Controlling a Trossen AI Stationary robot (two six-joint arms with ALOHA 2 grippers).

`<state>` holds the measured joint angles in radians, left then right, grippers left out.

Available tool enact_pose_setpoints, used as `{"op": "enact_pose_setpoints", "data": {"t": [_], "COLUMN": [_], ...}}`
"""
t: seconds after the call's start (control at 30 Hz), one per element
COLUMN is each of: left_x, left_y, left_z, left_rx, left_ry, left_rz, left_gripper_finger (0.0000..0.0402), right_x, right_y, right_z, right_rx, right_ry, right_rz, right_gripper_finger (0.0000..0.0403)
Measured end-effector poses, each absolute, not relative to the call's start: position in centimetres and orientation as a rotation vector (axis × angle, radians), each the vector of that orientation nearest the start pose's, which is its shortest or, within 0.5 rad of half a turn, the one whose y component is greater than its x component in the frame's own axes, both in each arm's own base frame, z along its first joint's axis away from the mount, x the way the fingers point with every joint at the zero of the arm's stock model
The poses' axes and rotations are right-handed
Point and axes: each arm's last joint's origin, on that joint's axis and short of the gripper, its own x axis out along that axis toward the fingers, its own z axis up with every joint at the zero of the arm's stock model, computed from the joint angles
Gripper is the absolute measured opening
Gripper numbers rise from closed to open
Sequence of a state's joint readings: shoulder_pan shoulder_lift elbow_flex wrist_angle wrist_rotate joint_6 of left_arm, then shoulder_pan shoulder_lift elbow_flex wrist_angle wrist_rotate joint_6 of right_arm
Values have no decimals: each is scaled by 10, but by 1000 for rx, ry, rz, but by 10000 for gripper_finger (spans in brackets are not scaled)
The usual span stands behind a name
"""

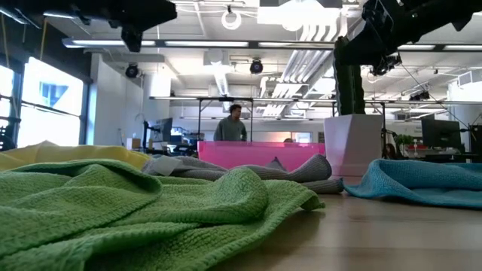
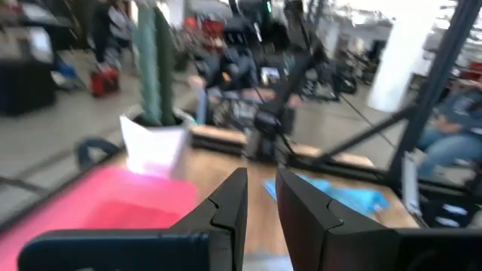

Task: Fold microfiber towels
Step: Adjust the bottom blue microfiber cloth

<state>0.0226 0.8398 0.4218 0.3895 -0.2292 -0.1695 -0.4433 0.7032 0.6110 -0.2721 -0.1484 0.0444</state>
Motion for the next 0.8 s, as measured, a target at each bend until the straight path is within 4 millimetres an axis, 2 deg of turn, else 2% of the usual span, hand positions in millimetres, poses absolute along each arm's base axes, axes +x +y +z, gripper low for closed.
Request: {"op": "enact_pose_setpoints", "data": {"t": [0.23, 0.43, 0.63, 0.8], "left_x": [222, 248, 263, 268], "left_y": [-8, -35, -59, -78], "left_z": [240, 235, 233, 233], "left_rx": [-306, -311, -300, -310], "left_ry": [141, 230, 271, 288], "left_rz": [102, -31, -104, -150], "left_gripper_finger": [62, 62, 62, 62], "right_x": [162, 177, 194, 203], "right_y": [-50, -31, -4, 24], "right_z": [268, 255, 238, 217], "right_rx": [221, 315, 371, 446], "right_ry": [418, 517, 642, 814], "right_rz": [-237, -149, -40, 37], "right_gripper_finger": [145, 145, 145, 145]}}
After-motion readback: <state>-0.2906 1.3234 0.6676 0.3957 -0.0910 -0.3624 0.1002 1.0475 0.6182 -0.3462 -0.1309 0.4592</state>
